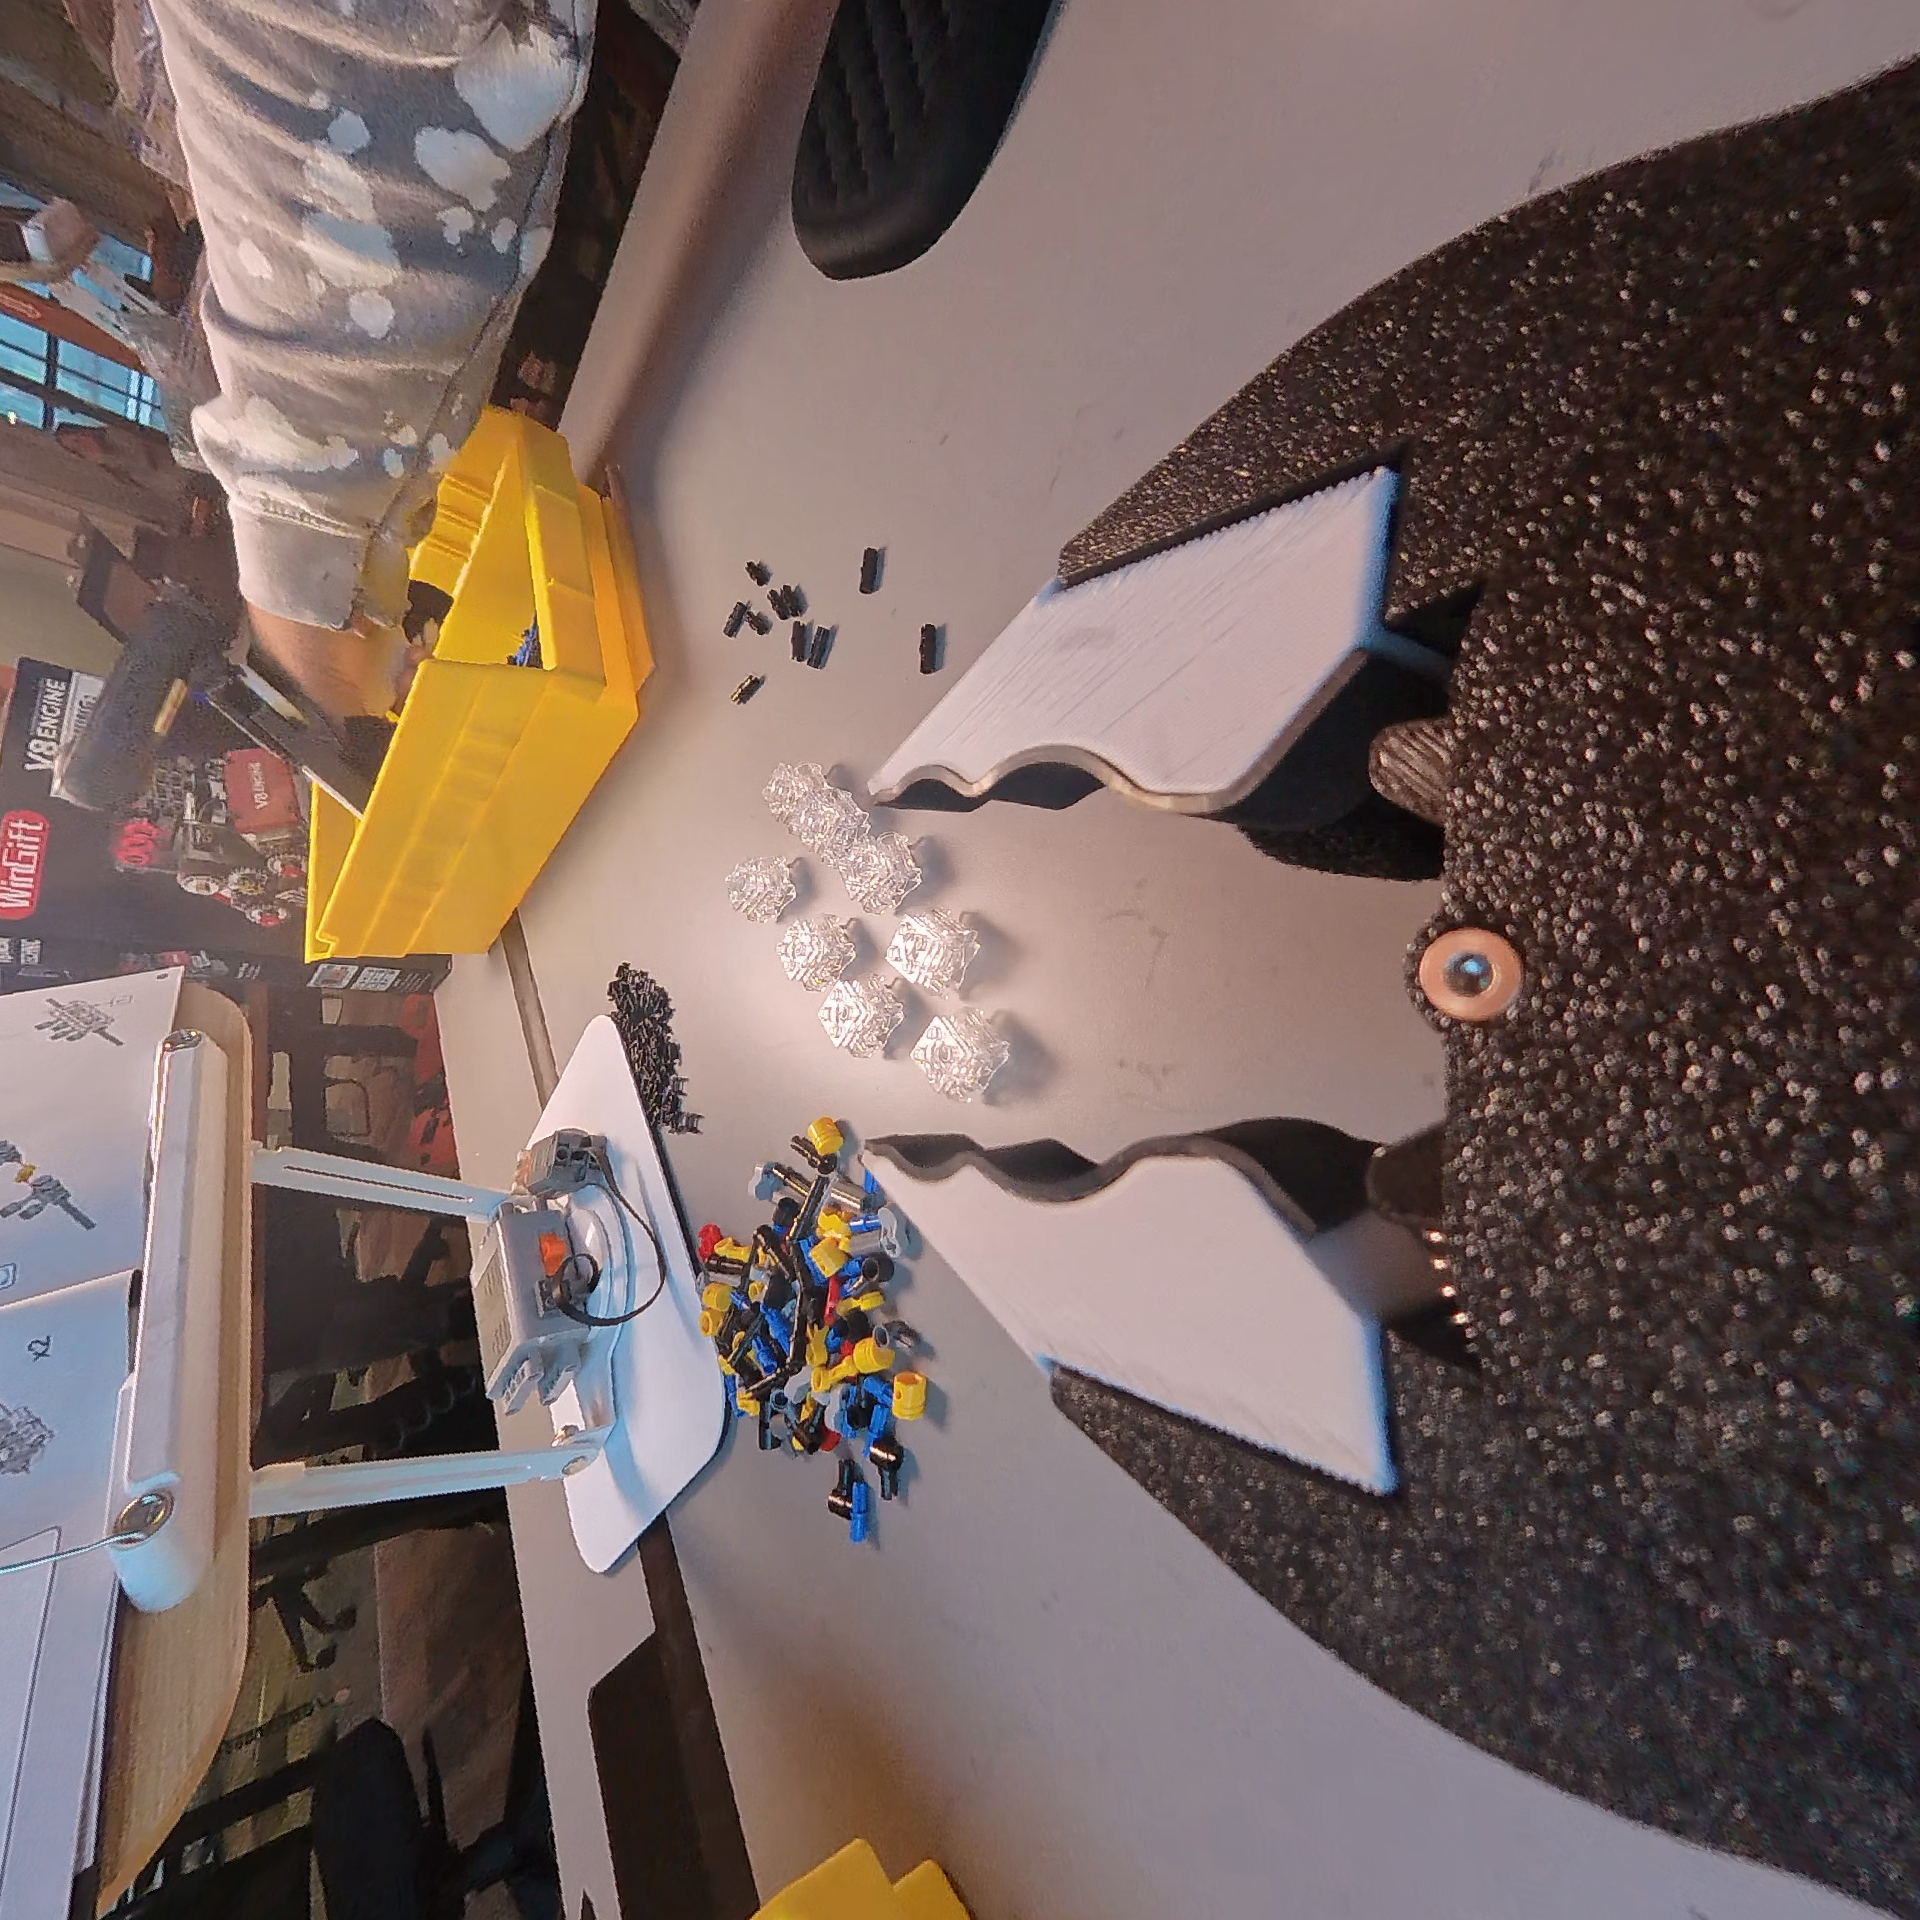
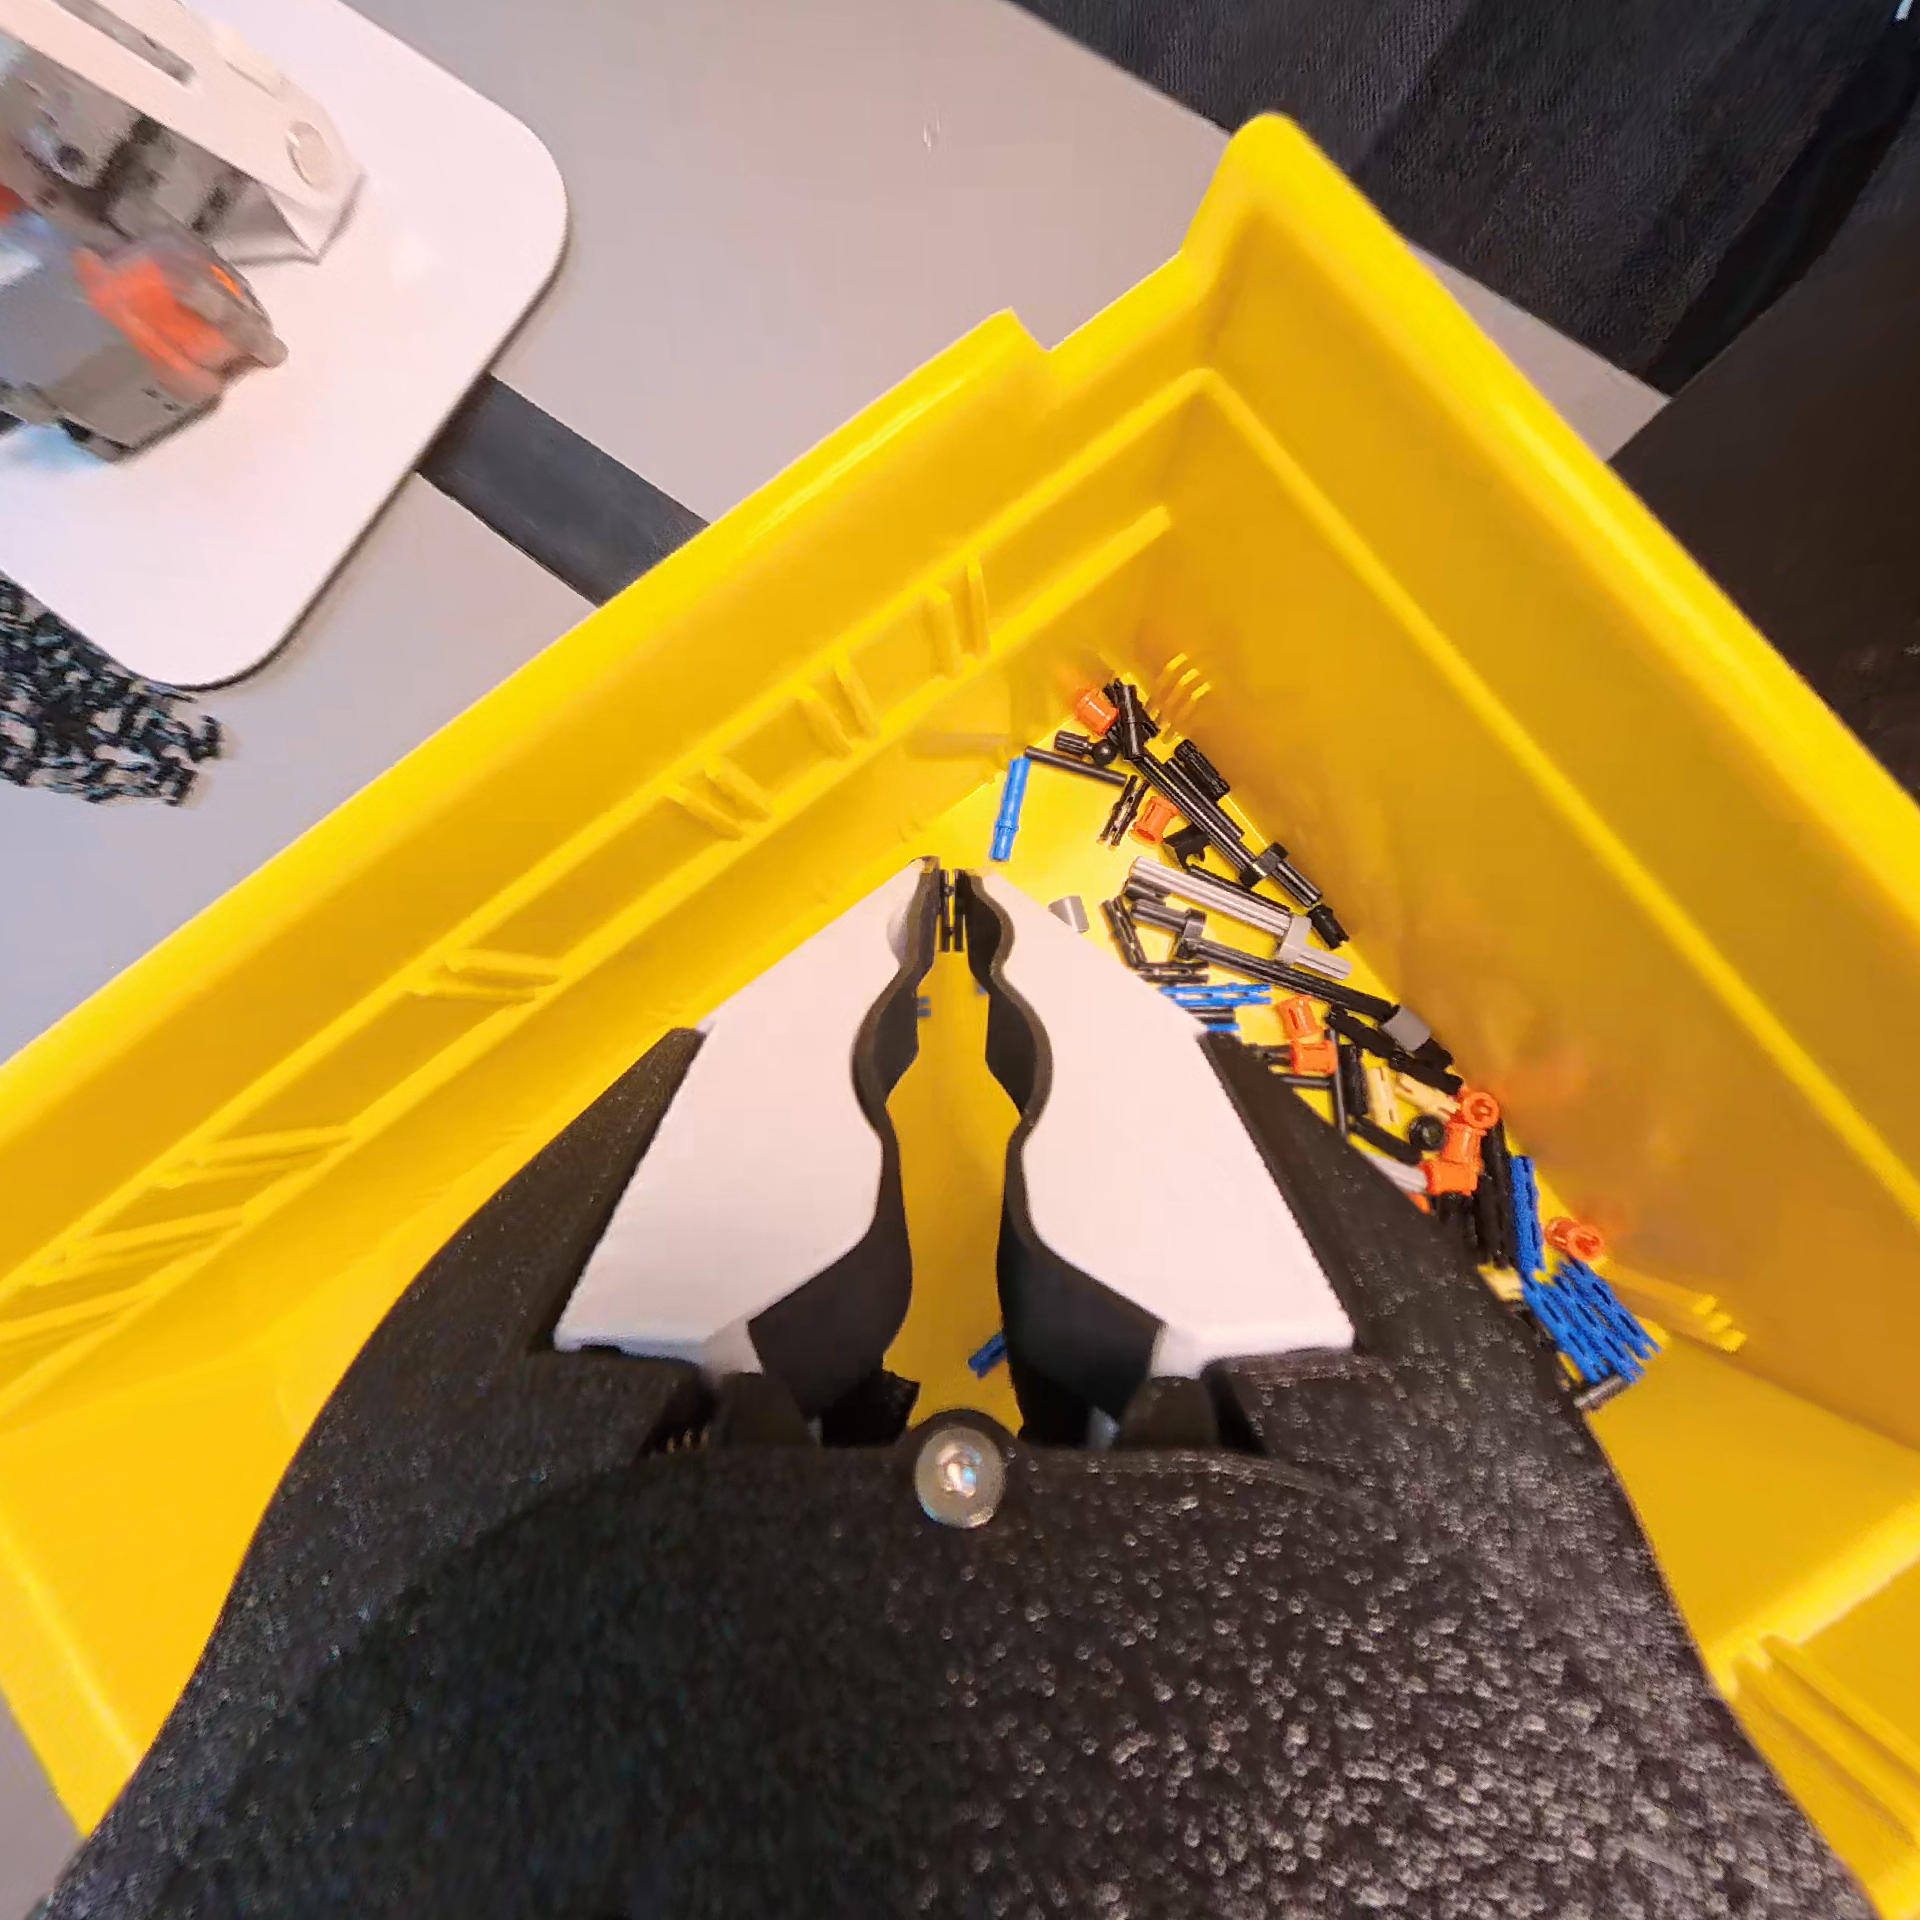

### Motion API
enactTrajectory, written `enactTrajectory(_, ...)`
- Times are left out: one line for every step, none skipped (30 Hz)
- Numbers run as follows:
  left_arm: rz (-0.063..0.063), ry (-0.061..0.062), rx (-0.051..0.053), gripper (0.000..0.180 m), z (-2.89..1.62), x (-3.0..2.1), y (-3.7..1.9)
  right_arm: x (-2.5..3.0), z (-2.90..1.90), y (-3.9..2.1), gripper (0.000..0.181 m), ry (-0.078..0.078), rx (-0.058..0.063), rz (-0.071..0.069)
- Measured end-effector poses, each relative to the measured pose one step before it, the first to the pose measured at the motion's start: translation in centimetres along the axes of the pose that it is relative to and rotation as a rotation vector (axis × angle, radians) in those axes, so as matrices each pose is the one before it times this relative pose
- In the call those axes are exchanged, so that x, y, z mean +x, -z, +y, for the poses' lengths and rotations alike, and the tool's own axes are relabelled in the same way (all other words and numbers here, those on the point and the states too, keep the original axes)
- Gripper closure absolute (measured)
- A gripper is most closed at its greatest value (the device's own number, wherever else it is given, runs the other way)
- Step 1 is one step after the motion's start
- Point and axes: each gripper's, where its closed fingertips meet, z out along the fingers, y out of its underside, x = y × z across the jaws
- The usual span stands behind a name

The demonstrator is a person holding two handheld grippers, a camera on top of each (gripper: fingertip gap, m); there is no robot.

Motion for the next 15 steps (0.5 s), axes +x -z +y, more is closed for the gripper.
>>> enactTrajectory(-0.0001,-0.0034,0.0006,0.119,-0.001,0.041,-0.003,-0.214,-0.279,0.661,0.177,-0.0089,0.0216,-0.0125)
enactTrajectory(0.0002,-0.0021,0.0006,0.119,-0.011,0.038,0.008,-0.317,-0.315,0.716,0.177,-0.008,0.022,-0.0136)
enactTrajectory(0.0018,-0.0004,0.0014,0.119,-0.02,0.066,0.015,-0.528,-0.455,0.838,0.177,-0.004,0.0305,-0.0159)
enactTrajectory(0.0015,0.0,0.0025,0.119,-0.041,0.057,0.035,-0.959,-0.57,0.998,0.177,0.0045,0.035,-0.0244)
enactTrajectory(0.0,-0.0003,0.004,0.119,-0.043,0.04,0.062,-1.402,-0.695,1.111,0.177,0.0261,0.0418,-0.0253)
enactTrajectory(-0.0001,-0.0001,0.0053,0.119,-0.07,0.027,0.072,-1.897,-0.694,1.146,0.177,0.0471,0.0394,-0.0307)
enactTrajectory(-0.0005,0.0002,0.005,0.119,-0.073,0.002,0.052,-2.509,-0.649,1.098,0.177,0.0694,0.0359,-0.0444)
enactTrajectory(-0.0007,0.0001,0.0028,0.119,-0.041,-0.001,0.022,-2.94,-0.701,0.958,0.177,0.0892,0.0406,-0.0508)
enactTrajectory(0.0006,0.0011,0.0,0.119,-0.014,0.009,-0.016,-3.09,-0.7,0.695,0.177,0.09,0.0397,-0.0475)
enactTrajectory(0.0041,0.0039,-0.0009,0.119,0.008,0.054,-0.057,-3.344,-0.486,0.33,0.177,0.0667,0.0252,-0.0625)
enactTrajectory(0.0059,0.0038,-0.0004,0.119,-0.009,0.098,-0.067,-3.273,-0.146,-0.17,0.177,0.0381,0.0071,-0.0618)
enactTrajectory(0.0046,0.0012,0.0013,0.119,-0.032,0.111,-0.047,-2.841,0.495,-0.673,0.177,0.0262,-0.0222,-0.0405)
enactTrajectory(0.004,-0.0008,0.0027,0.119,-0.046,0.114,-0.047,-2.363,1.177,-1.097,0.177,0.02,-0.0529,-0.0195)
enactTrajectory(0.0031,-0.0015,0.0019,0.119,-0.038,0.12,-0.018,-2.213,1.61,-1.397,0.177,0.0212,-0.0685,-0.0196)
enactTrajectory(0.0016,-0.0021,0.0009,0.119,-0.014,0.093,-0.013,-2.103,1.469,-1.522,0.177,0.02,-0.0539,-0.0235)
